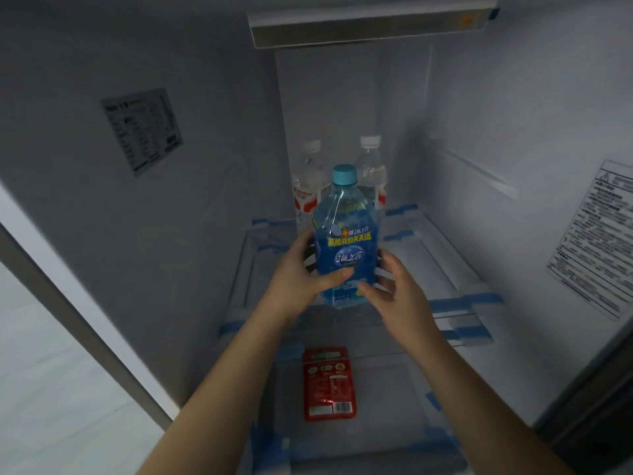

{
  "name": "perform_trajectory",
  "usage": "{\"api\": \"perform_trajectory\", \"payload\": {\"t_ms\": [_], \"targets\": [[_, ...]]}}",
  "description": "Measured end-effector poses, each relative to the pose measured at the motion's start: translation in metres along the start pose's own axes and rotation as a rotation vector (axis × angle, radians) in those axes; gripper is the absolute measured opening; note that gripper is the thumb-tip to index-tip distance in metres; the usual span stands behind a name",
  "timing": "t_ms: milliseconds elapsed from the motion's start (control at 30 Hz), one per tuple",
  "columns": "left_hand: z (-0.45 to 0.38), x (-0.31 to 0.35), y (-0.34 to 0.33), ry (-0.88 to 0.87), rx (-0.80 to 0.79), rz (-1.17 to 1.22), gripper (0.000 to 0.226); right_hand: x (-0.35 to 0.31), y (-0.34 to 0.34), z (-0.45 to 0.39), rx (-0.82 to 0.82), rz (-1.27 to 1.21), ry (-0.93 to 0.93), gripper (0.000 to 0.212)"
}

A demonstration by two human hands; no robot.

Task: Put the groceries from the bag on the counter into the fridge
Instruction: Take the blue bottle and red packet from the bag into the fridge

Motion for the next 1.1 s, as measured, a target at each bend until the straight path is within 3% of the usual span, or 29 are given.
{"api": "perform_trajectory", "payload": {"t_ms": [100,267,1100], "targets": [[0.014,-0.007,-0.008,-0.065,0.167,-0.113,0.092,0.003,-0.003,0.003,0.013,0.089,0.006,0.053],[0.019,-0.023,-0.020,-0.086,0.325,-0.216,0.078,0.005,-0.007,-0.003,0.052,0.228,0.024,0.055],[-0.023,-0.038,-0.014,-0.041,0.266,-0.120,0.066,0.011,-0.023,-0.042,0.132,0.366,-0.013,0.051]]}}
Point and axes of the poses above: each hand's wrist, its own z-axis away from the middle knuckle, its own y-axis out of the back of the hand, x = y × z, the point moved 1 cm from there along -z, towards the middle knuckle, and after that the axes turned 2 degrees about -x, right-handed, at the moved point
